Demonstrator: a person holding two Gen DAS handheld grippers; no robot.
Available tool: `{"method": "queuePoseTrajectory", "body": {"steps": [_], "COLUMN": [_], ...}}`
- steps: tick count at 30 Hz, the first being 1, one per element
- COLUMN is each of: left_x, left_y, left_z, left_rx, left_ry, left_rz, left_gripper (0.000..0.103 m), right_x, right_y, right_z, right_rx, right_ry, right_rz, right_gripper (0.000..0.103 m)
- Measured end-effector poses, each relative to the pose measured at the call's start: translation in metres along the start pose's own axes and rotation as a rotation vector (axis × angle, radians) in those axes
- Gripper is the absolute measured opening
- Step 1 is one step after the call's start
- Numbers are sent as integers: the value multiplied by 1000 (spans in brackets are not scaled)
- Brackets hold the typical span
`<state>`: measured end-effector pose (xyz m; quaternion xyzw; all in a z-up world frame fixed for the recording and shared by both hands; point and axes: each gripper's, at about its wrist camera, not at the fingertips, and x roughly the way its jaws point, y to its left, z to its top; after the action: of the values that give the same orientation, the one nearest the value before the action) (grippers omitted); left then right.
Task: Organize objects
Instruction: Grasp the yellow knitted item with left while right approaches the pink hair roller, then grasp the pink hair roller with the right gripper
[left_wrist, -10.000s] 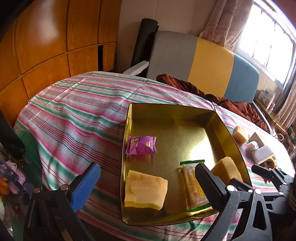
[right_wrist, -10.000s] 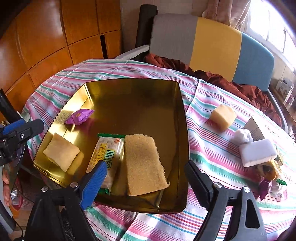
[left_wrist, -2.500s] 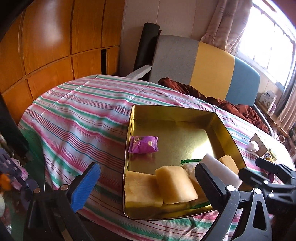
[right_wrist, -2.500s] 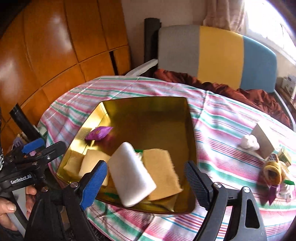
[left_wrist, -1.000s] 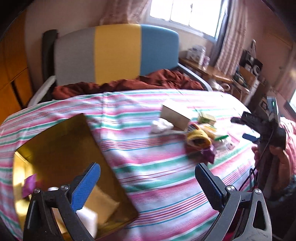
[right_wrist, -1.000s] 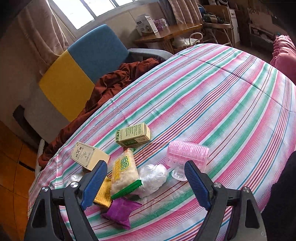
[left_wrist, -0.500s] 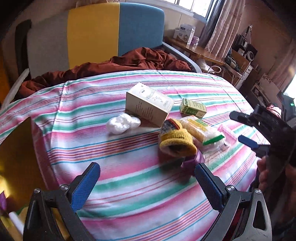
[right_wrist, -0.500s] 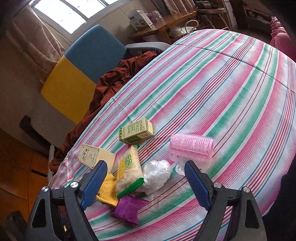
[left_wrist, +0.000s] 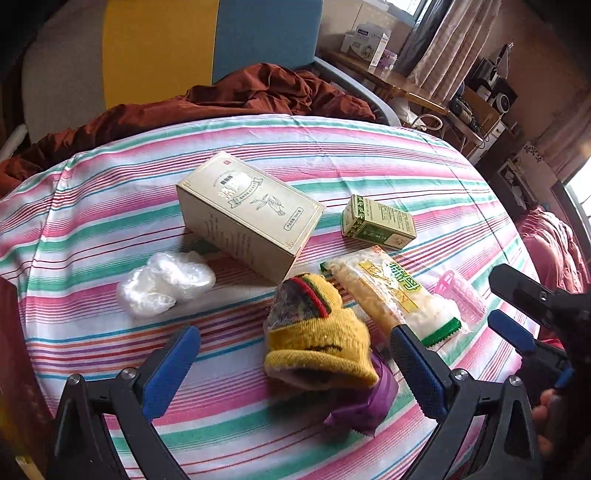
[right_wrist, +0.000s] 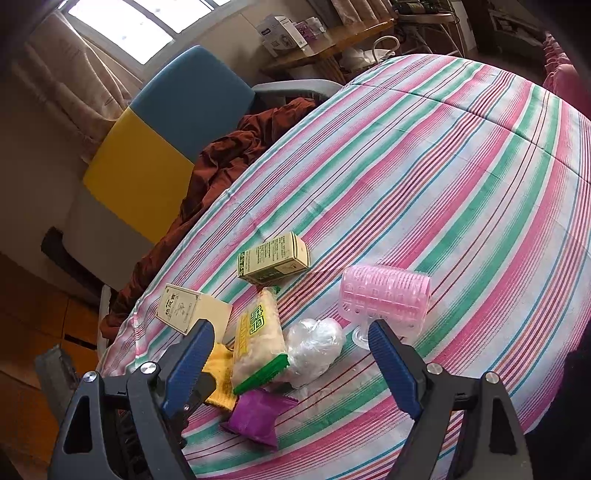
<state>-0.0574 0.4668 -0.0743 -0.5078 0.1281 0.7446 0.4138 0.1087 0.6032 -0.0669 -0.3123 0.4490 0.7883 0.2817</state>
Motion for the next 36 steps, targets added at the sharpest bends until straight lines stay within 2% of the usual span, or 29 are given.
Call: {"method": "queuePoseTrajectory", "body": {"steps": [3, 4, 6, 7, 9, 10, 12, 16, 25, 28, 32, 36], "left_x": [15, 21, 35, 33, 29, 26, 20, 6, -25, -27, -26, -21], "left_y": [0, 1, 10, 12, 11, 12, 20, 34, 38, 35, 36, 28], "left_z": [7, 8, 6, 4, -1, -3, -9, -28, -91, -99, -104, -104], "left_rx": [-8, -18, -56, -50, -8, 2, -5, -19, 52, 80, 105, 134], "left_ry": [19, 29, 76, 52, 35, 29, 24, -7, -86, -122, -152, -191], "left_rz": [-2, 0, -8, -10, 16, 21, 5, -9, 58, 72, 80, 93], "left_gripper": [99, 88, 74, 73, 53, 48, 44, 44, 44, 44, 44, 44], "right_x": [0, 0, 1, 1, 2, 2, 0, -4, -21, -17, -22, -13], "right_y": [-2, -3, -4, -5, -6, -7, -10, -21, -46, -42, -44, -43], "right_z": [2, 2, 4, 4, 5, 6, 7, 10, 16, 15, 15, 14], "right_rx": [6, 9, 13, 14, 18, 22, 37, 90, 217, 204, 220, 217], "right_ry": [-3, -4, -7, -6, -1, -3, -18, -33, -106, -85, -115, -76], "right_rz": [-7, -11, -20, -22, -21, -22, -23, -16, 10, 25, 28, 21], "right_gripper": [87, 87, 87, 87, 87, 87, 87, 87, 87, 87, 87, 87]}}
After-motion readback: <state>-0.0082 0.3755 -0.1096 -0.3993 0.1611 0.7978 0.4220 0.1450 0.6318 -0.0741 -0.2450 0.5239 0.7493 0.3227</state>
